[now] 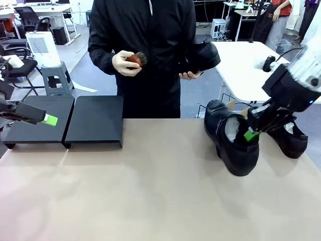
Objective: Organize the shoes by placing them on the stand.
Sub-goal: Pick up one Shoe and place it in the middle of the table.
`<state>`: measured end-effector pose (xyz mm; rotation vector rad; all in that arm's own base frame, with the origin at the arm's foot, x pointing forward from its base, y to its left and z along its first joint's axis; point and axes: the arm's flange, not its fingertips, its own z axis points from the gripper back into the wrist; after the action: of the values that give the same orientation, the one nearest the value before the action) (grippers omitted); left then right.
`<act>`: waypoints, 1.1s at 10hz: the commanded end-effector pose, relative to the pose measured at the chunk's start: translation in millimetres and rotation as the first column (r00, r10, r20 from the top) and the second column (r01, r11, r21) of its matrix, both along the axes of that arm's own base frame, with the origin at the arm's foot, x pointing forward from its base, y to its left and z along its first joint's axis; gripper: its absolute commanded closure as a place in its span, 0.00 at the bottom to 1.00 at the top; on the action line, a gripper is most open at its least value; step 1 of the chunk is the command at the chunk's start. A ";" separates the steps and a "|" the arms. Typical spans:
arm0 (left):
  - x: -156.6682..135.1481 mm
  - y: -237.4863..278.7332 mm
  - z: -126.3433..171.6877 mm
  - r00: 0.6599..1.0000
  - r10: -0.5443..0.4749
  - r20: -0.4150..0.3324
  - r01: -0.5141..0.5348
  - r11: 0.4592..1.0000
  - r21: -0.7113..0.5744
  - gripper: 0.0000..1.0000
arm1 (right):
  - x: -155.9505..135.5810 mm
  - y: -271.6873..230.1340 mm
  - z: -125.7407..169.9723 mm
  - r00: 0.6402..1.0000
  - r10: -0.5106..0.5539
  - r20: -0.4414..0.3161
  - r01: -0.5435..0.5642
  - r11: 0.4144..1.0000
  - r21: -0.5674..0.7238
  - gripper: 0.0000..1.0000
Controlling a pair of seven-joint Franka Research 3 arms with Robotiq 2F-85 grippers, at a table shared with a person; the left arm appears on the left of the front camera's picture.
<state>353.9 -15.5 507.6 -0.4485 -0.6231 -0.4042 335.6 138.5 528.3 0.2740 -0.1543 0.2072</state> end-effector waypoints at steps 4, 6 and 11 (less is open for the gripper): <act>0.3 1.4 0.2 1.000 -0.015 0.005 0.015 1.000 -0.006 0.00 | -9.2 90.7 -66.2 0.988 -0.152 -0.041 0.154 0.988 0.035 1.00; 0.3 1.4 0.2 1.000 -0.015 0.005 0.015 1.000 -0.006 0.00 | -10.4 107.3 -97.6 0.975 -0.214 -0.067 0.217 0.975 0.049 1.00; 0.3 1.4 0.2 1.000 -0.015 0.005 0.015 1.000 -0.006 0.00 | -21.7 120.8 -139.3 0.976 -0.174 -0.131 0.179 0.983 0.027 1.00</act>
<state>353.8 -15.5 507.6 -0.4484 -0.6232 -0.4043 318.3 252.8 389.2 0.2592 -0.0491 0.0073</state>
